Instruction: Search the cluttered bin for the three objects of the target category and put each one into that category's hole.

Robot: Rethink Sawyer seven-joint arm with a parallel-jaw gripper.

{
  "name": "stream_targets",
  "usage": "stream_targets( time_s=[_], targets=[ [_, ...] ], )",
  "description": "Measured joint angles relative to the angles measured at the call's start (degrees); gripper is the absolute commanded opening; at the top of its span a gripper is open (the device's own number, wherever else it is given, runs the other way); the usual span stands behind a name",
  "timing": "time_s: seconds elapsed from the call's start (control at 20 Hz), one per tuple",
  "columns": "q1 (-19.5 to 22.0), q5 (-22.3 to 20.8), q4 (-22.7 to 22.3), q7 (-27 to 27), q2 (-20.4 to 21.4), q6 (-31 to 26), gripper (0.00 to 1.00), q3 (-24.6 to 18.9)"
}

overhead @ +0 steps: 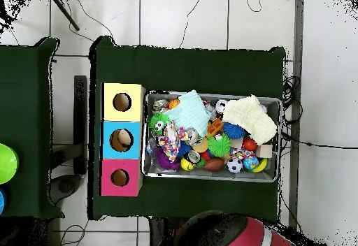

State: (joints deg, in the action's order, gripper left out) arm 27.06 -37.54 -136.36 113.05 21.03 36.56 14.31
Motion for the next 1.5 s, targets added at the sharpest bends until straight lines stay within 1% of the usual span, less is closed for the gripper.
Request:
stream_targets(
  time_s=[0.15, 0.2, 0.4, 0.5, 0.8, 1.05, 1.2, 1.3, 1.5],
  targets=[
    [-4.2, 0.0, 0.3, 0.0, 0.0, -0.1, 0.0, 2.9],
    [-6.5, 0.0, 0.6, 0.0, 0.0, -0.1, 0.0, 4.2],
    [-10.5, -0.3, 1.7, 0.0, 0.2, -0.1, 0.0, 6.6],
    [-11.0, -1.1, 2.2, 0.0, 0.2, -0.1, 0.0, 7.3],
    [-10.5, -3.3, 3.4, 0.0, 0.2, -0.1, 0.0, 8.6],
    [-9.2, -4.8, 4.0, 0.0, 0.1, -0.1, 0.0, 9.5],
    [-8.7, -4.9, 4.1, 0.0, -0.1, -0.1, 0.0, 9.7],
    [-8.3, -4.9, 4.4, 0.0, -0.5, -0.1, 0.0, 10.0],
    [-8.4, -4.9, 5.9, 0.0, -2.6, 0.2, 0.0, 11.2]
  ],
)
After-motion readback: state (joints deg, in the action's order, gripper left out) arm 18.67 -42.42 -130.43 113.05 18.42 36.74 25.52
